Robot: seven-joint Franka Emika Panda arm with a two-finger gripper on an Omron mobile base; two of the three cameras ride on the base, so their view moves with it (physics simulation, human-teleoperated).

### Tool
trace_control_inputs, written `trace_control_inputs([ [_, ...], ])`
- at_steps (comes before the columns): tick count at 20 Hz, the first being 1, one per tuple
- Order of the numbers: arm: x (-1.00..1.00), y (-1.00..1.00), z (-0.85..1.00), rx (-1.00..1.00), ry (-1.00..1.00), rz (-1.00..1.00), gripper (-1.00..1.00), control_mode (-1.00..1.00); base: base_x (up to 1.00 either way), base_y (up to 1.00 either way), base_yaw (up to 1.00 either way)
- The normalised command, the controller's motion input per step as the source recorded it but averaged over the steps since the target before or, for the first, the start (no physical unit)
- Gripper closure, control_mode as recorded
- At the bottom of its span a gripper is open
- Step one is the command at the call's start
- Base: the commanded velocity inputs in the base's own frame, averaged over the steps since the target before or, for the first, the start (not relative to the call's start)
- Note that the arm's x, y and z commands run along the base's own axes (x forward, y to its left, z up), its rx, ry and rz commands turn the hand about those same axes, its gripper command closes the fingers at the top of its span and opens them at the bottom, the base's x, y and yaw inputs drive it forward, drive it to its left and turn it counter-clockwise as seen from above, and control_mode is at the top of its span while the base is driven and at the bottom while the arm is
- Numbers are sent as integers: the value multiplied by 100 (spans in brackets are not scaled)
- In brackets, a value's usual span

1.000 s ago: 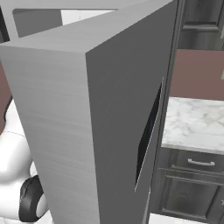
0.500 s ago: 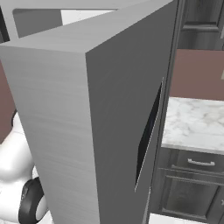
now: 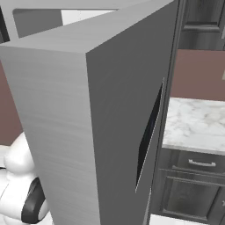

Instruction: Pick the cheese from the fridge and the cheese grater from the cabinet and place them next to the salad bowl.

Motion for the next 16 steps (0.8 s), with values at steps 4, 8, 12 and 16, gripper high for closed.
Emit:
trace_control_inputs([
  [4,49,-27,0,0,3,2,-100,-100,0,0,0],
  [8,56,-22,0,0,8,0,-100,-100,0,0,0],
  [12,23,-12,-14,0,3,0,-100,-100,0,0,0],
  [16,7,0,-39,0,0,0,-100,-100,0,0,0],
])
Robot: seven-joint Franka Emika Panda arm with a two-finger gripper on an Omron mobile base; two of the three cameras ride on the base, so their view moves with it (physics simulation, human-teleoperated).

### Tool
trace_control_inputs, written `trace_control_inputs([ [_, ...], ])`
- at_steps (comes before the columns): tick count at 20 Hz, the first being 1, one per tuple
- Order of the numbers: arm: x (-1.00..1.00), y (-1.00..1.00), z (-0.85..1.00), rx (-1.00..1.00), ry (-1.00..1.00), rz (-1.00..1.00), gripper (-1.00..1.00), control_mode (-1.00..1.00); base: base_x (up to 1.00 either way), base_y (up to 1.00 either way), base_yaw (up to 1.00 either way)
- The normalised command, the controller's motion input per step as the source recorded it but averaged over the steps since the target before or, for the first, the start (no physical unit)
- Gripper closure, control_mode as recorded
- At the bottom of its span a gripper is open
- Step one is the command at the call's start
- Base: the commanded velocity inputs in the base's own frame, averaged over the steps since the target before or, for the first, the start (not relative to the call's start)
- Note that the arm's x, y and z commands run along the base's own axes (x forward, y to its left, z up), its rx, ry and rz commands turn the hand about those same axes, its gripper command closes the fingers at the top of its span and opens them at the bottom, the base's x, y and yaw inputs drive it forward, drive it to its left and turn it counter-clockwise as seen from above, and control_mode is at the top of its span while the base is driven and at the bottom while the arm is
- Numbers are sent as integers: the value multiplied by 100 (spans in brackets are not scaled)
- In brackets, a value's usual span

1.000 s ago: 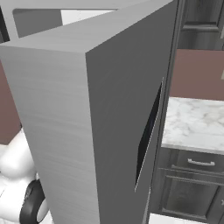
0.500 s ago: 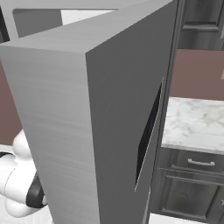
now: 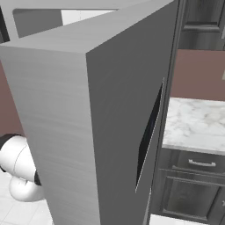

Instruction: Pick the cheese from the fridge and the cheese grater from the cabinet and place them next to the salad bowl.

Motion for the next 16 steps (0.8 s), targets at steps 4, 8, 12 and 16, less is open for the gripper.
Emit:
trace_control_inputs([
  [4,19,0,-41,0,-7,0,-100,-100,0,0,0],
  [8,27,0,-31,0,-12,0,-100,-100,0,0,0],
  [12,28,0,-13,0,-10,0,-100,-100,0,0,0],
  [16,15,0,0,0,-1,0,-100,-100,0,0,0],
])
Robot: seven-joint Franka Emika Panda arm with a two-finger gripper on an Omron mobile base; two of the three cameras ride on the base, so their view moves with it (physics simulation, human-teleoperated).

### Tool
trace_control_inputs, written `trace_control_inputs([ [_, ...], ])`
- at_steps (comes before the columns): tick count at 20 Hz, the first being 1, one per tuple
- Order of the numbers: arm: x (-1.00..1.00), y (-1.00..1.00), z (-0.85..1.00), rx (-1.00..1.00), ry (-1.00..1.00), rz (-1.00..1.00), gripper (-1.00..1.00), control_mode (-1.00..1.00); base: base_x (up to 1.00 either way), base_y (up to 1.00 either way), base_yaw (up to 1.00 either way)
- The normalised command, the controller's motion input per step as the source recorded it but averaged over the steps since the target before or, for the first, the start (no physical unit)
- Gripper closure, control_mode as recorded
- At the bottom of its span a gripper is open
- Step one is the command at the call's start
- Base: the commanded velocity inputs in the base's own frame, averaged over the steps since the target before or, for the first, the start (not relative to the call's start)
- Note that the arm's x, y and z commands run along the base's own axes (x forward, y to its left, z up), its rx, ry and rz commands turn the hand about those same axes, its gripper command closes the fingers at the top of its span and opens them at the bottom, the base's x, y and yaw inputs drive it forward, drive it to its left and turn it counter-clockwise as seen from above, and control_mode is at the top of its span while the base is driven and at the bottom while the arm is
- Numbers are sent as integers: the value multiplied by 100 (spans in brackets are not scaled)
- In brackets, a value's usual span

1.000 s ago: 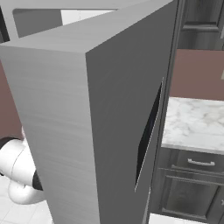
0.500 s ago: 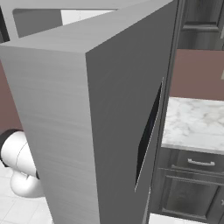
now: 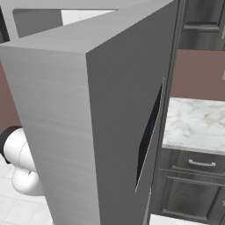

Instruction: Pick the cheese from the fridge and the cheese grater from the cabinet and place them next to the salad bowl.

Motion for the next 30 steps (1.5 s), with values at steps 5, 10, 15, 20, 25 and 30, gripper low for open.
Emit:
trace_control_inputs([
  [5,1,0,0,0,0,0,-100,-100,0,0,0],
  [10,24,-6,0,0,0,0,-100,-100,0,0,0],
  [15,14,-13,0,0,0,0,-100,-100,0,0,0],
  [20,0,-20,0,0,0,0,-100,-100,0,0,0],
  [25,4,-6,0,0,1,0,-100,-100,0,0,0],
  [30,17,2,-7,0,1,0,-100,-100,0,0,0],
])
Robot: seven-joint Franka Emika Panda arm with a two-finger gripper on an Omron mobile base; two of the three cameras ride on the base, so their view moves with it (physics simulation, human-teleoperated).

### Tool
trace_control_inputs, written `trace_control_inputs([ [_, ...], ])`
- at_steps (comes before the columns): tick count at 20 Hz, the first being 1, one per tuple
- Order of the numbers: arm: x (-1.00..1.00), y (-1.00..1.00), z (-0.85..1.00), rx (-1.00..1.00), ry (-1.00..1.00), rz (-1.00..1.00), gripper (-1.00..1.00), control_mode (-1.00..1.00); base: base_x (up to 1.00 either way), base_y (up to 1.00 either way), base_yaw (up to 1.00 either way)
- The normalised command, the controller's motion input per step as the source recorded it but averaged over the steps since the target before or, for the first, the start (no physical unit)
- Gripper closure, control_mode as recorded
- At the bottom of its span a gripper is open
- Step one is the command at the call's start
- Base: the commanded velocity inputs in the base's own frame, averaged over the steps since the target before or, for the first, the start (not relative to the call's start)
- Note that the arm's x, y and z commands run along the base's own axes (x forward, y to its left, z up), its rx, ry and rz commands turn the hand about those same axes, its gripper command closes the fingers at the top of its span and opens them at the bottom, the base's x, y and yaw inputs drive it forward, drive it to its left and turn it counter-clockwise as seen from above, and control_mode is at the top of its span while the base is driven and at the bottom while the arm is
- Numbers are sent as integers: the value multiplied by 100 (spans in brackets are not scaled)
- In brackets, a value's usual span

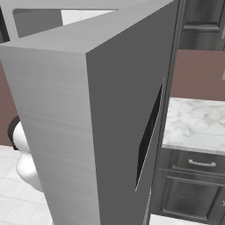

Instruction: Pick the cheese from the fridge and the cheese grater from the cabinet and place them next to the salad bowl.

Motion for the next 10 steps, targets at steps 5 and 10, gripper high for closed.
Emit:
trace_control_inputs([
  [5,4,8,-2,0,0,0,-100,-100,0,0,0],
  [10,8,10,-3,0,0,0,-100,-100,0,0,0],
])
